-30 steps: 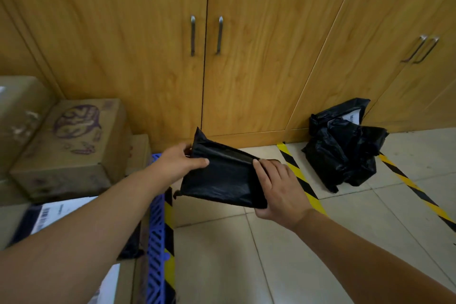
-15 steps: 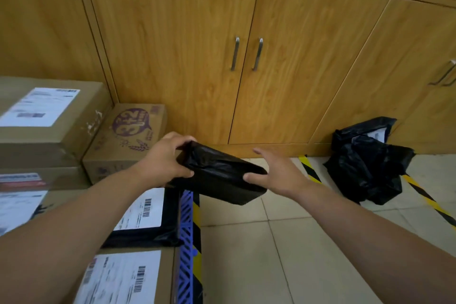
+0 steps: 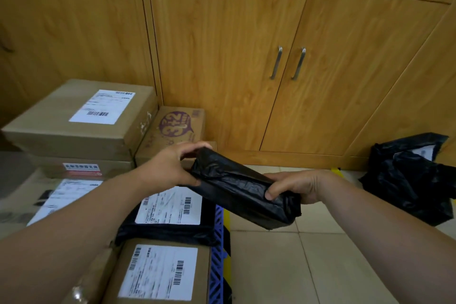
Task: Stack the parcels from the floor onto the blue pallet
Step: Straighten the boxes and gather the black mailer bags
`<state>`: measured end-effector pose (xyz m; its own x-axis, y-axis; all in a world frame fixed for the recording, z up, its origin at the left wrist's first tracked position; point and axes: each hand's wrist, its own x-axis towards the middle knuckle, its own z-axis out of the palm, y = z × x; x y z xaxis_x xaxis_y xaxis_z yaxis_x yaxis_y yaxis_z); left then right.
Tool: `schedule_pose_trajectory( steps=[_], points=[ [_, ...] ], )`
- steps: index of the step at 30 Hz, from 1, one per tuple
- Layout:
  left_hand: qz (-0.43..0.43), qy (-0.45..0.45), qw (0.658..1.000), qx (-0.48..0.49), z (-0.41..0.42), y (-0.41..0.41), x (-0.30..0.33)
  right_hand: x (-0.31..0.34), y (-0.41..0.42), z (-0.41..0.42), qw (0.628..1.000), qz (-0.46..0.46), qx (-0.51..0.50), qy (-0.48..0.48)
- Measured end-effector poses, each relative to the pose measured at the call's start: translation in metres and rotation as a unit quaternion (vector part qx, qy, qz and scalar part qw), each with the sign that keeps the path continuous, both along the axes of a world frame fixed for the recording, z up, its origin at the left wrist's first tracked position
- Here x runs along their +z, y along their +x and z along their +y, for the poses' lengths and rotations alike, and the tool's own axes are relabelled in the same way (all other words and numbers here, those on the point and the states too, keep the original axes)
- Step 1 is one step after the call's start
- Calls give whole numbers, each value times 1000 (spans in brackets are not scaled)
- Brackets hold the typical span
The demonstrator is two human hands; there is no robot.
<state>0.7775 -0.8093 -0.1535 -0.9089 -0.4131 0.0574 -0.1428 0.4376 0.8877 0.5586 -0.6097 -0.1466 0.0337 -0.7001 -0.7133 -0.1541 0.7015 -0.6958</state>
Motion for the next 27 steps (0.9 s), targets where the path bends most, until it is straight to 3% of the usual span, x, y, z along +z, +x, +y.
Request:
schedule_pose_trajectory(
  steps=[3,6,9,13,19,23,27],
  points=[
    [11,-70,997,25,-8,14,-10,-4,11,-11,997,59,-30,-31],
    [-84,-154,984,43,-18,36,-21,-12,29,-19,976,205,-23,-67],
    [-190,-129,973,31,-29,61,-38,-27,41,-20,927,355,4,-121],
    [-165,-16,983,83,-34,82,-59,-37,49,-15,867,465,50,-172],
    [-157,30,972,173,-34,93,-65,-41,64,-18,832,503,82,-220],
    [-140,-21,952,271,-48,107,-68,-48,74,-22,823,504,112,-236],
    [-165,4,957,240,-54,131,-77,-57,93,-22,821,495,139,-247]
  ],
)
